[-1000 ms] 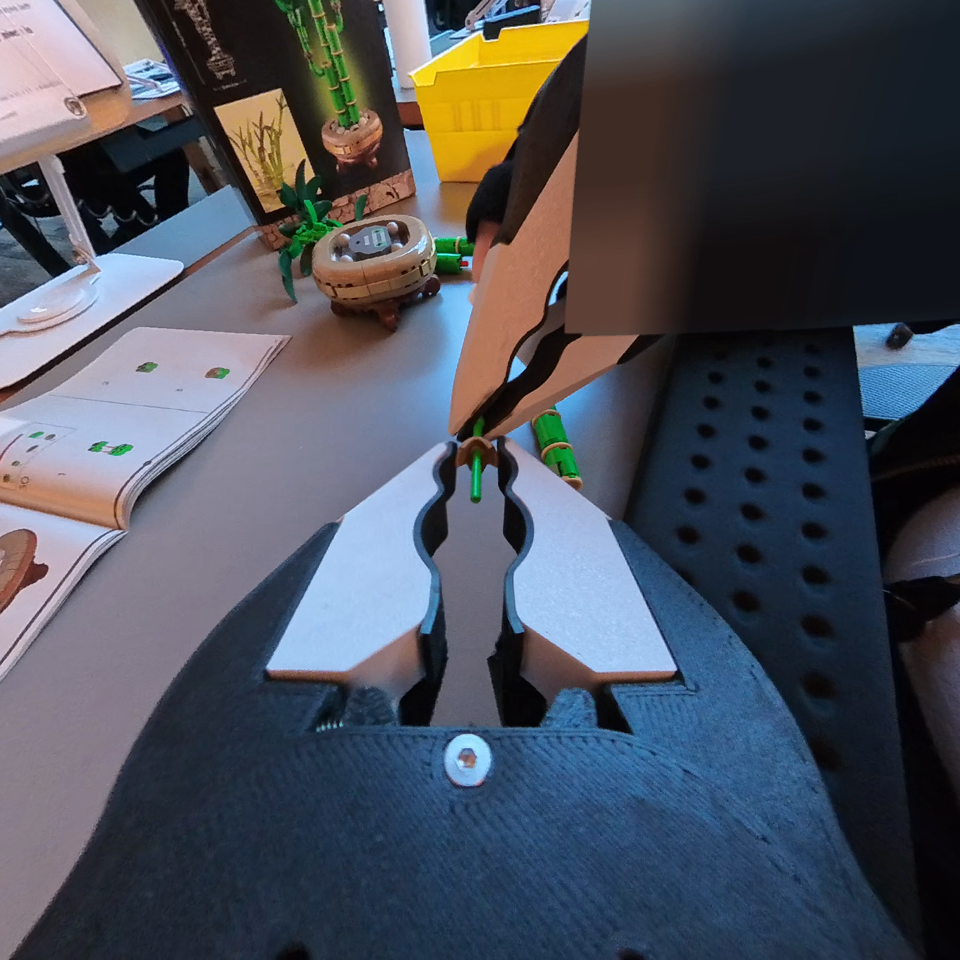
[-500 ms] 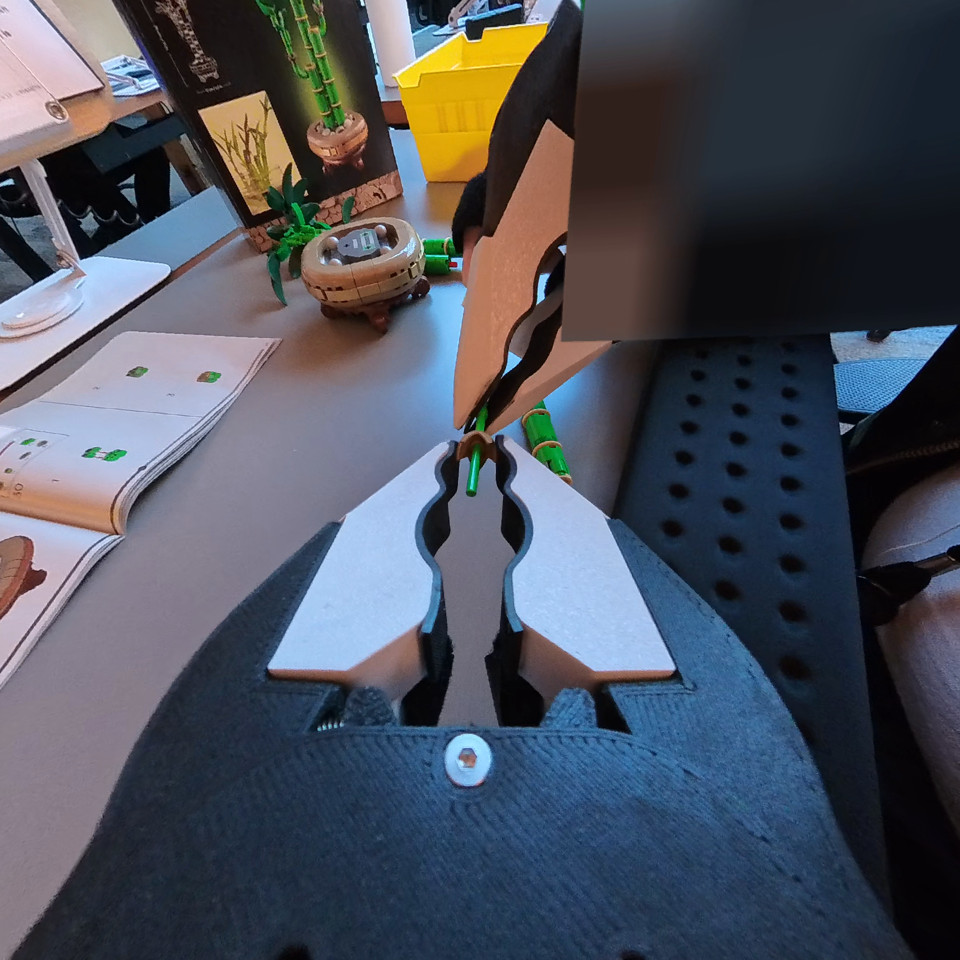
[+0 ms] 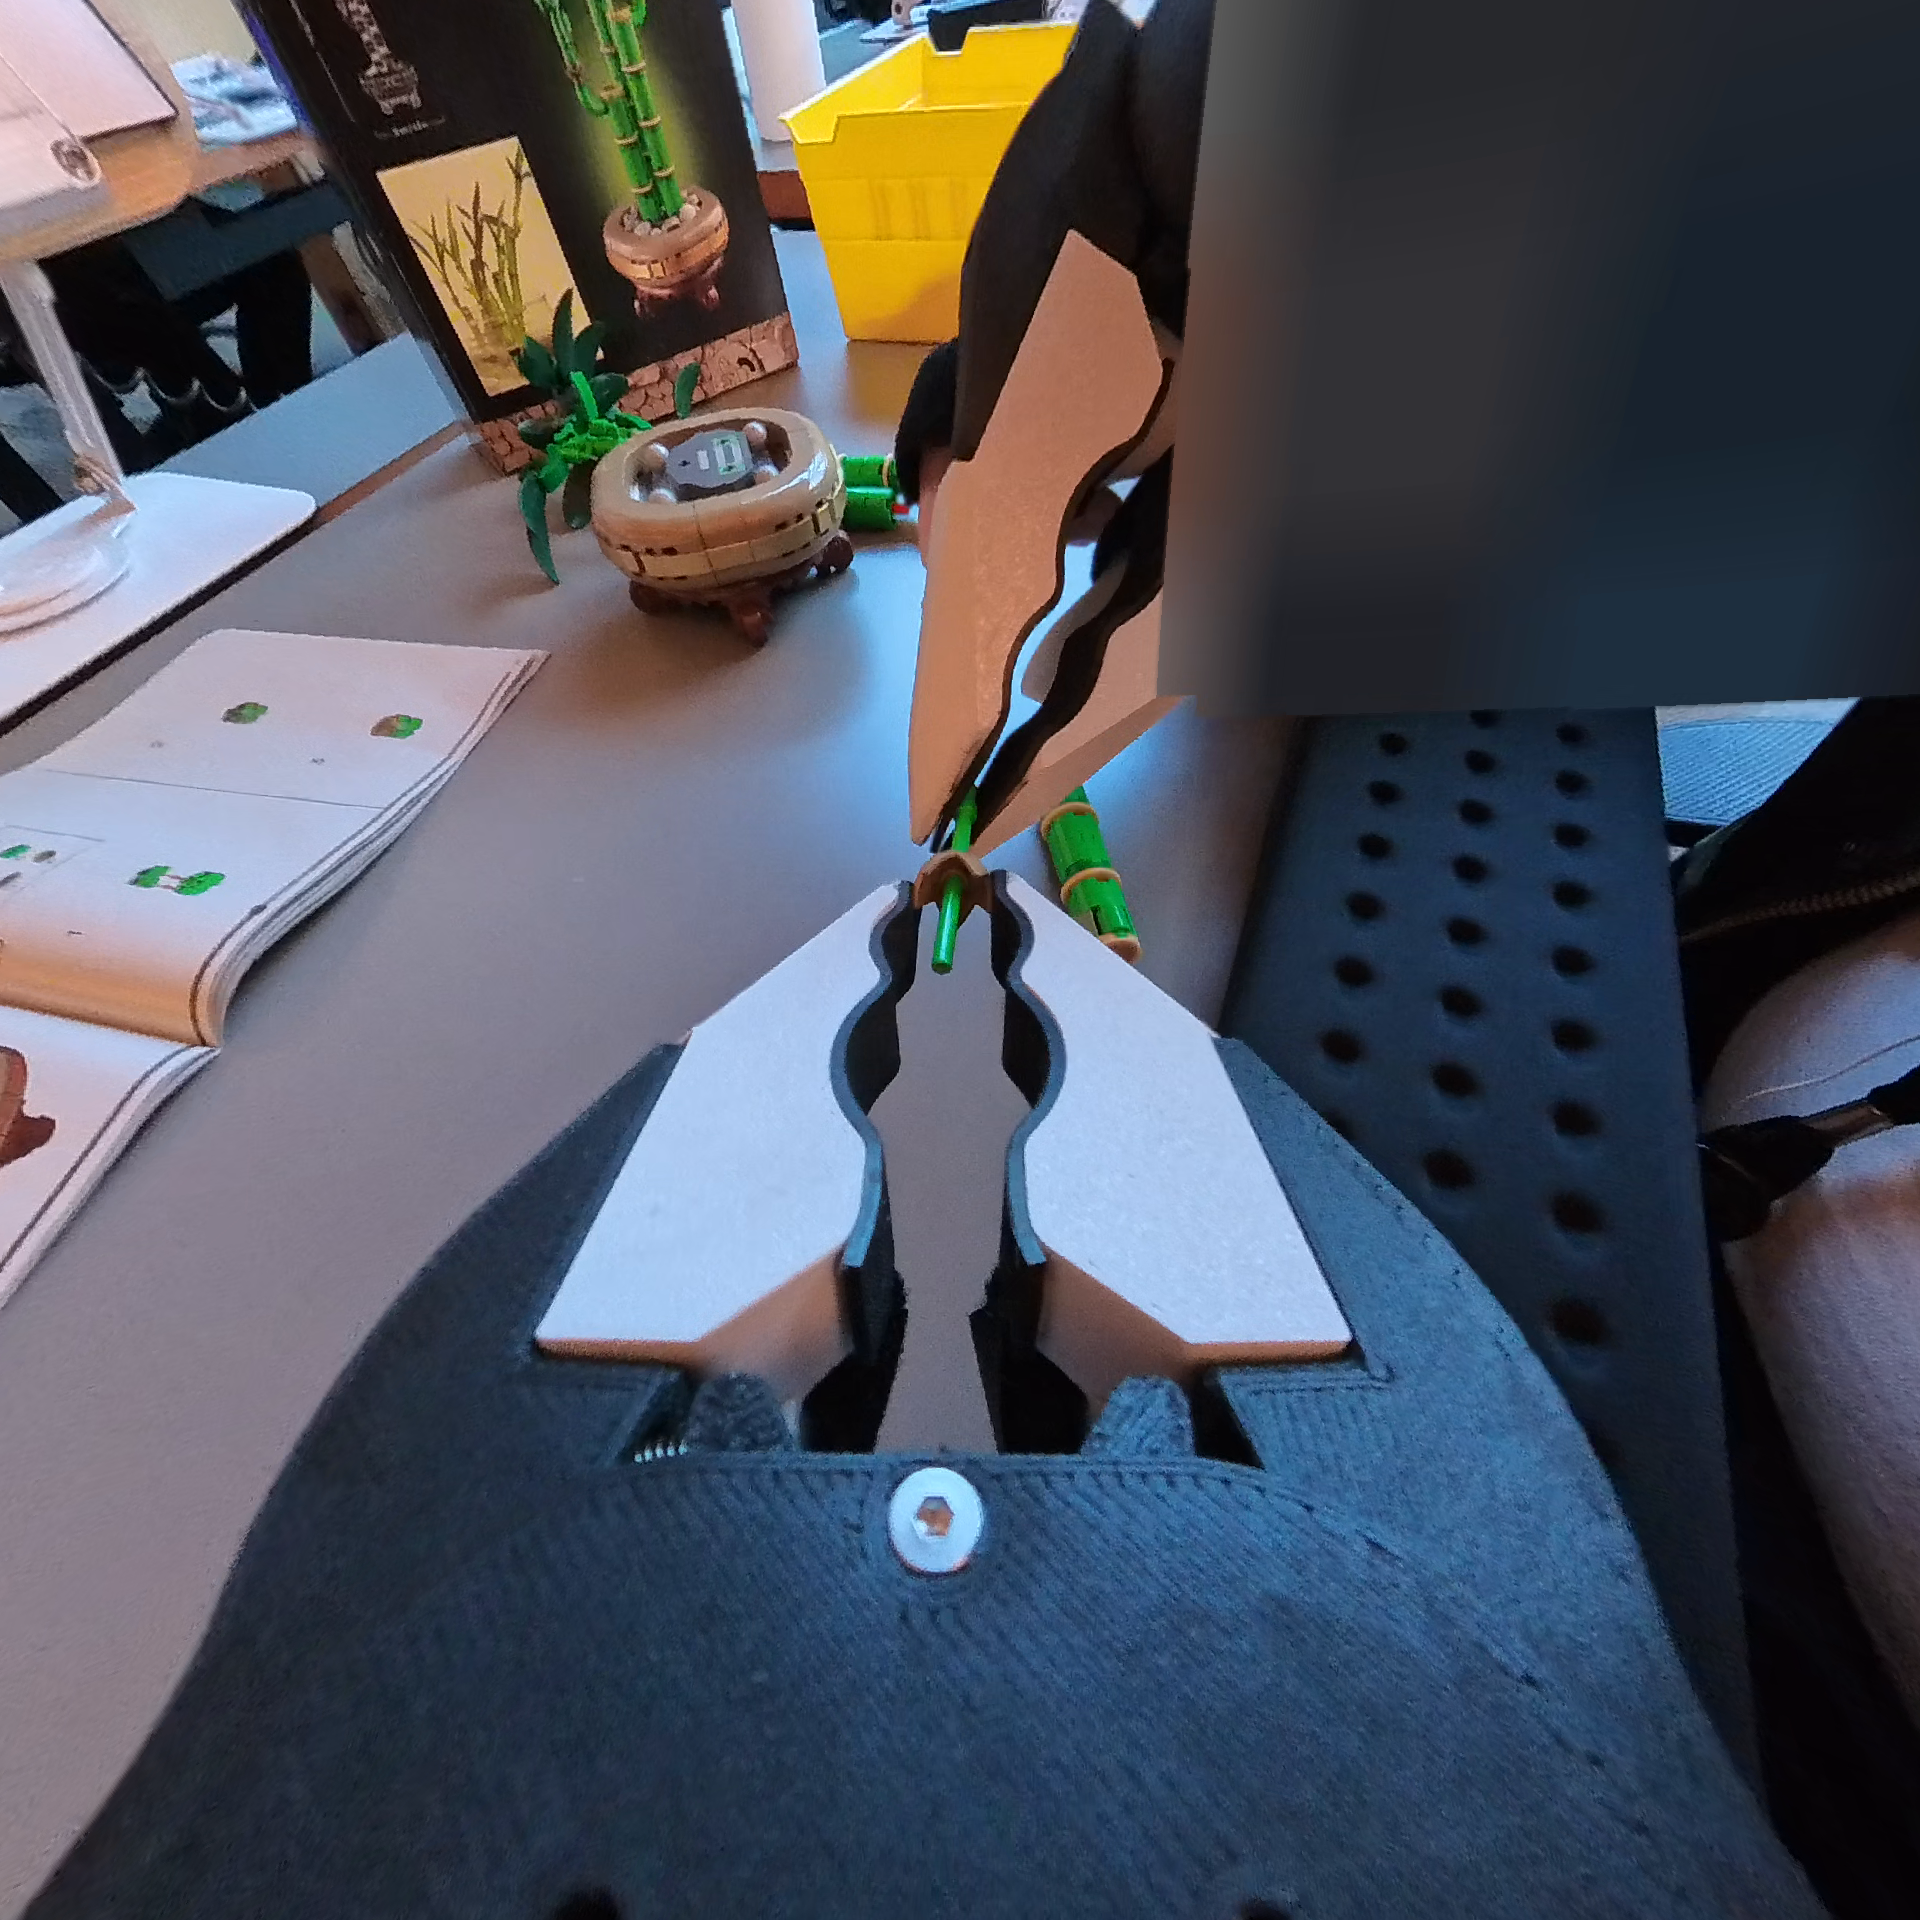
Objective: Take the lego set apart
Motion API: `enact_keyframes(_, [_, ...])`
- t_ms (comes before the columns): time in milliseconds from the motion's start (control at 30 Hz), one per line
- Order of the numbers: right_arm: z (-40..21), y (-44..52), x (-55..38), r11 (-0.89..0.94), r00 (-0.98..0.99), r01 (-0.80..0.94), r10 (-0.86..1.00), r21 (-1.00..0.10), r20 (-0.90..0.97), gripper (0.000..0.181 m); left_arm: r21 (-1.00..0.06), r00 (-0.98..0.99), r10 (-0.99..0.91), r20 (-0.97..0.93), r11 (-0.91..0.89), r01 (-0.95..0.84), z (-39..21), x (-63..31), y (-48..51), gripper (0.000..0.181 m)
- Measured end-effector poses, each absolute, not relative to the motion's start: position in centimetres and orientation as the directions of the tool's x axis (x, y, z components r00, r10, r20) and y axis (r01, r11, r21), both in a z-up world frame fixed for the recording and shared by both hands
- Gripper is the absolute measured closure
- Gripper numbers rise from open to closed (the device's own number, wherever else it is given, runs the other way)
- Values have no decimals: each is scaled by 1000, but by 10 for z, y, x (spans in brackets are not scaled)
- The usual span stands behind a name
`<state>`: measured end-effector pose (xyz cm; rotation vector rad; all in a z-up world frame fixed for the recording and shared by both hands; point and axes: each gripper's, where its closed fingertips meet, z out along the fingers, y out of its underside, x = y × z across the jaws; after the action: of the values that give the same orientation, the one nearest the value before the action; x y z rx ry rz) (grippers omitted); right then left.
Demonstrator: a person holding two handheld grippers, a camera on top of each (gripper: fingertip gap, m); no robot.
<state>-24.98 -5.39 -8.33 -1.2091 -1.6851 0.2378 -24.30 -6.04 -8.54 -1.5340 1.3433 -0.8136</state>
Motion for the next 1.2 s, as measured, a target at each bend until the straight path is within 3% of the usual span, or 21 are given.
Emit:
enact_keyframes(133, [-100, -52, -251, 392, 9, 611, 865, -688, 502, 177, -898, 207, -973, -104, 2, -440, -98, -245, -56, 169])
enact_keyframes(367, [-107, -50, -256, 363, 27, 642, 870, -676, 493, 169, -871, 237, -962, -139, 5, -492, -107, -247, -50, 169])
enact_keyframes(600, [-112, -45, -254, 329, 42, 661, 881, -674, 471, 178, -868, 225, -967, -122, -6, -497, -111, -246, -51, 169])
enact_keyframes(700, [-99, -45, -257, 276, 94, 596, 908, -754, 407, 179, -931, 235, -971, -37, -52, -363, -88, -244, -53, 165])
enact_keyframes(833, [-52, -45, -259, 80, 186, 308, 972, -948, 142, 179, -976, 221, -961, 168, -193, -98, -50, -253, -49, 142])
enact_keyframes(967, [-24, -47, -257, -67, 155, 102, 987, -993, -51, 179, -969, 214, -945, 246, -242, 45, -30, -254, -46, 150])
enact_keyframes(1100, [-22, -52, -259, -119, 114, 72, 987, -990, -110, 179, -938, 171, -929, 329, -300, 171, -12, -245, -50, 156])
enact_keyframes(1200, [-18, -53, -260, -159, 96, 34, 983, -987, -155, 179, -908, 110, -916, 385, -355, 223, -4, -239, -53, 173])
